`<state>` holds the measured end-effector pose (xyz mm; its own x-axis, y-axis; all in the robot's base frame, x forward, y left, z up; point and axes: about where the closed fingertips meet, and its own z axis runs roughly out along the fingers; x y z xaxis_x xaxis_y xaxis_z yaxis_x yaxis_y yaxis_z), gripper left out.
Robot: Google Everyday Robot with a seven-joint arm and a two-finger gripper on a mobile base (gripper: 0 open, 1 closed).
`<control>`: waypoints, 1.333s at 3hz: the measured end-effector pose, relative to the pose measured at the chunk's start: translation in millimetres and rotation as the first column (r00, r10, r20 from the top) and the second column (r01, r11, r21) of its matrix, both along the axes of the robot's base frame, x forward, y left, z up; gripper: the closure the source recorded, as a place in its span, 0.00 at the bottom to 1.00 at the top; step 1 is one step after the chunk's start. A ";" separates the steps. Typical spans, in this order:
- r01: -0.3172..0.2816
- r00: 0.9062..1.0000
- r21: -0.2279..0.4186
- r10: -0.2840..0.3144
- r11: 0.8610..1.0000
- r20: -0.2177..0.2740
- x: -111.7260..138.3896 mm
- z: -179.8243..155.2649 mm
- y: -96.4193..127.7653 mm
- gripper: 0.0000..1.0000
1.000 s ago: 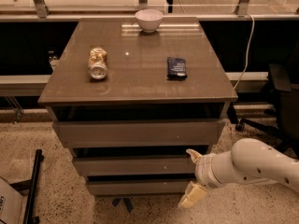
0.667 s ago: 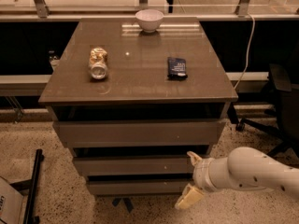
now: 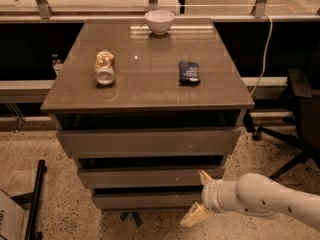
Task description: Open bottom drawer
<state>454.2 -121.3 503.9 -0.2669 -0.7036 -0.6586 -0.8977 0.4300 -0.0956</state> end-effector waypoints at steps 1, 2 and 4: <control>0.049 0.999 0.076 -0.047 0.996 -0.028 3.3 -32.0 0.5 0.00; 0.101 0.994 0.170 -0.093 0.980 -0.055 8.5 -59.4 -0.4 0.00; 0.188 0.978 0.287 -0.154 0.939 -0.139 16.8 -114.2 -3.7 0.00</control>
Offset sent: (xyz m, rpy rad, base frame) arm 0.0175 -0.0081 -0.0998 0.3200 0.0759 -0.1812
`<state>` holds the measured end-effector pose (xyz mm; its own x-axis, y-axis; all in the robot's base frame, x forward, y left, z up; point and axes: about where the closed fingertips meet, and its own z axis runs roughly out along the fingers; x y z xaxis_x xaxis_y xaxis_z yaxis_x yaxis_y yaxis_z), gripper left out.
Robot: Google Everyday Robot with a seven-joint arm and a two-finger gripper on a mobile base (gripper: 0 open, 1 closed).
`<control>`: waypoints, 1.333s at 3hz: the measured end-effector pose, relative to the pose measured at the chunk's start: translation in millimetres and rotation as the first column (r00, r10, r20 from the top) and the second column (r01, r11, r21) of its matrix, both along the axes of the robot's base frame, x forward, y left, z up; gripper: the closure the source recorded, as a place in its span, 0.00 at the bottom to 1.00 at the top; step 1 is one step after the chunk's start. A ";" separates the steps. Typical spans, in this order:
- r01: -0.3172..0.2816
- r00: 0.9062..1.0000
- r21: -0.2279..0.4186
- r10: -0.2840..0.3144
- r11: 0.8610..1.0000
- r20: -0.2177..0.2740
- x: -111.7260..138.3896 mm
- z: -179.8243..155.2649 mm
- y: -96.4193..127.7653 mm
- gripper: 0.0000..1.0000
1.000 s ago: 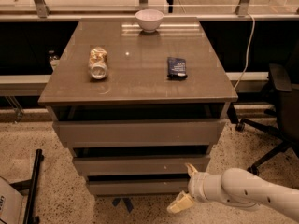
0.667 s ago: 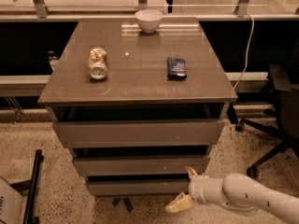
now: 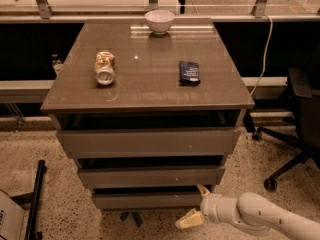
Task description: Open bottom drawer
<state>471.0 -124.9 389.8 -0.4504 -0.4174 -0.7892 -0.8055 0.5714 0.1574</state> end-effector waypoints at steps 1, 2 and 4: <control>0.035 0.999 0.039 -0.033 0.999 -0.040 1.1 -23.6 -2.3 0.00; 0.064 0.996 0.072 -0.059 0.995 -0.071 6.8 -44.9 -5.3 0.00; 0.088 0.991 0.132 -0.074 0.987 -0.112 35.5 -83.2 -9.7 0.00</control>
Offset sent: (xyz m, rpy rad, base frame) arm 0.0183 -0.0150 -0.0735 0.1189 0.1028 -0.1094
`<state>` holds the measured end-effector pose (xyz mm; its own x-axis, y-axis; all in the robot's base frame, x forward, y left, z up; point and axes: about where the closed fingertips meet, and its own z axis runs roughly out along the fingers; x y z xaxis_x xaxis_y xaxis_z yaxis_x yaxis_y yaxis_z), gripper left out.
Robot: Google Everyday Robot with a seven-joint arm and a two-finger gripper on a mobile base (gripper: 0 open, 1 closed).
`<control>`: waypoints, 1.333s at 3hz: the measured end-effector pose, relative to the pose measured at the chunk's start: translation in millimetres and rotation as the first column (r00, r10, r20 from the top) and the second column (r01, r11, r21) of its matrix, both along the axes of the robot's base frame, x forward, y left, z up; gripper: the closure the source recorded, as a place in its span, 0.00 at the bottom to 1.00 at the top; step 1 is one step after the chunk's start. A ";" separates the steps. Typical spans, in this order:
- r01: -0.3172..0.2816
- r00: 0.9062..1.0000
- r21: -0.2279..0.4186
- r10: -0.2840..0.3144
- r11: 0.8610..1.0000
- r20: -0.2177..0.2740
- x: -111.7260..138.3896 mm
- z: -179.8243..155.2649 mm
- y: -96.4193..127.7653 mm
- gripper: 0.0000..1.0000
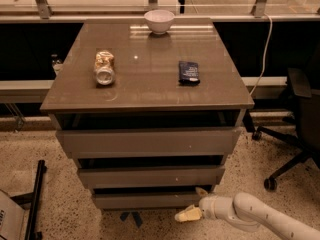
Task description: Open bottom drawer
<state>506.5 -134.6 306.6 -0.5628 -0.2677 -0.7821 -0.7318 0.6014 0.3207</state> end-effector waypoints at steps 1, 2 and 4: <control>-0.026 0.999 0.007 0.027 1.000 -0.027 46.8 -35.1 -5.1 0.00; -0.026 0.999 0.007 0.026 1.000 -0.027 46.8 -35.2 -5.1 0.00; 0.038 0.999 0.030 -0.038 0.999 -0.012 71.7 -93.6 12.4 0.00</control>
Offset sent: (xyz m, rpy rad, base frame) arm 0.0697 -0.0088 -0.0588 0.0010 0.0568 0.0530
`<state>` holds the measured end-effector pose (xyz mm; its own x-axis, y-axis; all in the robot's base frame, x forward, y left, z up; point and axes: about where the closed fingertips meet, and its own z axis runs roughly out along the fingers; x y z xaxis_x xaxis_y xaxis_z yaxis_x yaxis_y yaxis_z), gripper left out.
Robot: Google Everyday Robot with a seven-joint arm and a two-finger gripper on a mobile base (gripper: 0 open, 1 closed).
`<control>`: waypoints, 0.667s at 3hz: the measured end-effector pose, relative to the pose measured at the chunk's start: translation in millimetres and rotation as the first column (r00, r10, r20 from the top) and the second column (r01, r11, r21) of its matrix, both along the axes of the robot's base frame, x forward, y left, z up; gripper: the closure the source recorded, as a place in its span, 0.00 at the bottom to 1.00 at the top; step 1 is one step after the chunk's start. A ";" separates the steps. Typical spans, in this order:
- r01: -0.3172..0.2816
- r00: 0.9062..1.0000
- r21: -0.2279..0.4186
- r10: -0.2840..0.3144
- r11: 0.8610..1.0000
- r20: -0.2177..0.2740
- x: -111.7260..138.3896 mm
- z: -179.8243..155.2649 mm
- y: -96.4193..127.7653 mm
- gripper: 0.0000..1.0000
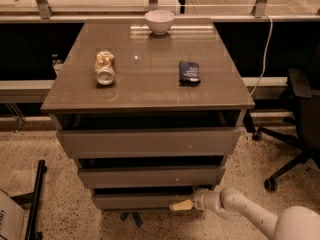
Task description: Open bottom drawer
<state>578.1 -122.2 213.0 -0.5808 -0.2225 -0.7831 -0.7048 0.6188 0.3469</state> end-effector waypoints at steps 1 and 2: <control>0.004 1.000 -0.043 -0.004 0.999 -0.005 5.6 -9.8 -1.6 0.18; 0.004 1.000 -0.043 -0.004 0.999 -0.005 5.6 -7.9 -1.6 0.41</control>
Offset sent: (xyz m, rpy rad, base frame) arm -0.0228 -0.0130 0.0067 -0.4755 -0.0442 0.1403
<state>583.7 -123.8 205.1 -0.5857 -0.2536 -0.7698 -0.7005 0.6362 0.3234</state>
